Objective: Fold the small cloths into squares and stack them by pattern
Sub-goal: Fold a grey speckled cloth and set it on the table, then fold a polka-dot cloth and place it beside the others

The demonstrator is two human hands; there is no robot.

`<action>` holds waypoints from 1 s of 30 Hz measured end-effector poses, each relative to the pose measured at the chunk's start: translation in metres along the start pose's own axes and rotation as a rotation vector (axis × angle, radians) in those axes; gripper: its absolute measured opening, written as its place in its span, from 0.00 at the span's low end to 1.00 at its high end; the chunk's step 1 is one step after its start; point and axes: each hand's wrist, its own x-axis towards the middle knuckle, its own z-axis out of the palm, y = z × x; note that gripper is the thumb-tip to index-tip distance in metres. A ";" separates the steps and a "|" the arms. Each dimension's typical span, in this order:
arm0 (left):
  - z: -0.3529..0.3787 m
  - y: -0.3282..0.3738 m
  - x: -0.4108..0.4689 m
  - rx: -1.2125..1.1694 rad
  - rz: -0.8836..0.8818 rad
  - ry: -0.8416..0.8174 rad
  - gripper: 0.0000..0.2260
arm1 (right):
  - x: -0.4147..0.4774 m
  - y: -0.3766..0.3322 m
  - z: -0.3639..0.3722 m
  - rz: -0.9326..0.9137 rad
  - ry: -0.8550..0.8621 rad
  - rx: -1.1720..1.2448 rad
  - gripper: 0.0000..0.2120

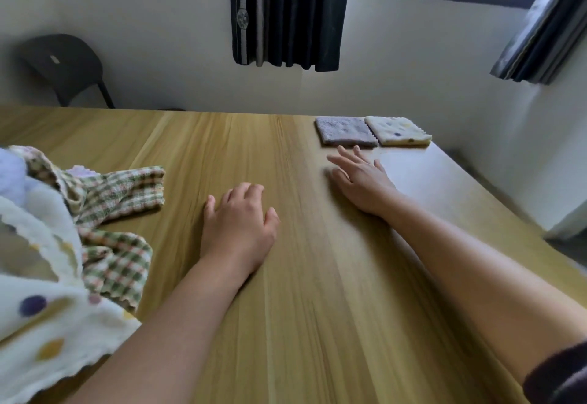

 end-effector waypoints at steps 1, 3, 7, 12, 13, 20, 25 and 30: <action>-0.004 0.001 -0.006 0.006 0.020 0.062 0.18 | -0.017 -0.010 -0.001 -0.011 -0.017 0.027 0.21; -0.007 0.000 -0.024 0.054 0.091 0.154 0.13 | -0.051 -0.031 0.000 -0.038 -0.055 0.064 0.21; -0.026 -0.009 -0.068 0.111 0.171 0.278 0.05 | -0.105 -0.075 -0.002 -0.107 -0.113 0.099 0.20; -0.066 -0.037 -0.133 0.153 0.153 0.373 0.06 | -0.164 -0.138 -0.001 -0.202 -0.140 0.149 0.20; -0.074 -0.044 -0.144 0.160 0.150 0.406 0.06 | -0.173 -0.151 0.001 -0.218 -0.150 0.167 0.20; -0.118 -0.095 -0.182 0.199 0.071 0.583 0.14 | -0.198 -0.238 -0.001 -0.223 -0.050 0.545 0.19; -0.126 -0.111 -0.180 0.239 -0.008 0.436 0.21 | -0.191 -0.282 0.009 -0.216 -0.005 0.596 0.07; -0.130 -0.118 -0.175 0.333 0.018 0.397 0.23 | -0.192 -0.268 0.007 -0.096 0.051 0.726 0.07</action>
